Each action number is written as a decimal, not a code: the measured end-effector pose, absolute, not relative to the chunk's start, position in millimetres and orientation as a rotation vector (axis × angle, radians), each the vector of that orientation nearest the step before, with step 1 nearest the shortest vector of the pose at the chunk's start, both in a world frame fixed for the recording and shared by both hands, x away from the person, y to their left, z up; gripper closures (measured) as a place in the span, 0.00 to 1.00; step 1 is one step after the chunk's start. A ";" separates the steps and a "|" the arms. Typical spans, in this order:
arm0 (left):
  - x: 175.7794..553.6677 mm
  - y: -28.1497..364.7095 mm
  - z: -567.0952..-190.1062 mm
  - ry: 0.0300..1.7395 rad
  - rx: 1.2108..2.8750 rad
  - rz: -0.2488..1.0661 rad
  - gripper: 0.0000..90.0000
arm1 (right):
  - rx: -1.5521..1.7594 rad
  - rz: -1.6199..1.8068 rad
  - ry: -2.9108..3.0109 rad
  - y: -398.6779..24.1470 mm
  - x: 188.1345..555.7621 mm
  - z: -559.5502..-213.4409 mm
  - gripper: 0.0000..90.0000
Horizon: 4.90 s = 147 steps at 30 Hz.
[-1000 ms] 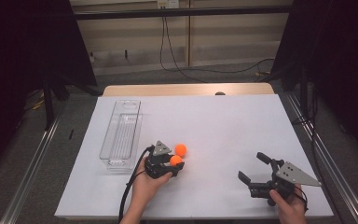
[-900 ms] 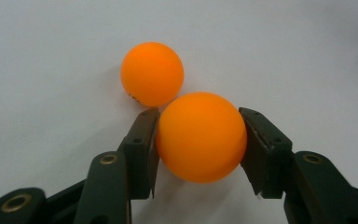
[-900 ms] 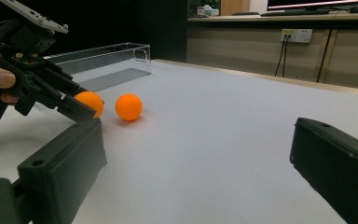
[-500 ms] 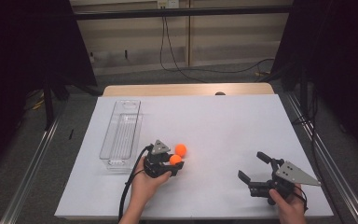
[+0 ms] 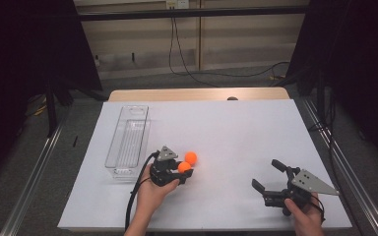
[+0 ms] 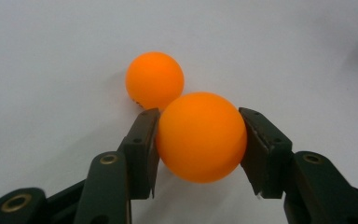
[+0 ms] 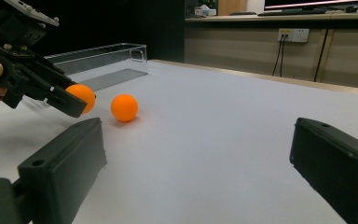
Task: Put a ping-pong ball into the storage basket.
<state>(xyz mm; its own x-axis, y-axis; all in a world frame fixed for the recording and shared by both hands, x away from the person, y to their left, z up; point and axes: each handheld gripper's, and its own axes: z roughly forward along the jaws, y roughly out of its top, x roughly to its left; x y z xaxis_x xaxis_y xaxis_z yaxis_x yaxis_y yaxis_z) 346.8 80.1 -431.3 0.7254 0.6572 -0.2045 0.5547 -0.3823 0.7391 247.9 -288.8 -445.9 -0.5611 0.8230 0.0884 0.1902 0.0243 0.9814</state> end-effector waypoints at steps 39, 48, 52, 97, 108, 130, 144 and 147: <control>350.2 88.2 -419.2 0.932 2.060 0.124 0.56 | 1.034 1.577 1.773 -290.0 249.8 -445.8 0.02; 350.9 89.0 -417.4 0.939 2.059 0.133 0.56 | 1.030 1.571 1.775 -289.8 249.6 -445.1 0.02; 351.5 88.7 -417.8 0.933 2.072 0.129 0.57 | 1.023 1.570 1.774 -290.7 249.3 -445.0 0.02; 357.2 88.3 -400.4 0.946 2.067 0.129 0.57 | 1.023 1.573 1.777 -290.8 247.8 -444.8 0.02; 361.8 83.5 -398.3 0.956 2.071 0.132 0.57 | 1.028 1.570 1.771 -291.5 247.7 -444.9 0.02; 370.3 86.0 -390.3 0.963 2.090 0.129 0.57 | 1.021 1.570 1.773 -291.3 247.6 -445.1 0.02; 372.5 86.8 -383.9 0.955 2.083 0.140 0.57 | 1.028 1.573 1.773 -290.9 247.3 -445.2 0.03; 373.6 87.8 -382.4 0.965 2.067 0.142 0.57 | 1.024 1.574 1.771 -291.0 247.4 -445.1 0.03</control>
<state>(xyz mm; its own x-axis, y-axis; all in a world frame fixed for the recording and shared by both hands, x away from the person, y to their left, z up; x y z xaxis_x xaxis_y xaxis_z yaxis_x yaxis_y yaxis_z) 373.6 87.8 -382.4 0.6985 0.6790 -0.2259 0.5853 -0.3604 0.7263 247.4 -291.0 -445.1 -0.5565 0.8267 0.0825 0.1789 0.0222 0.9836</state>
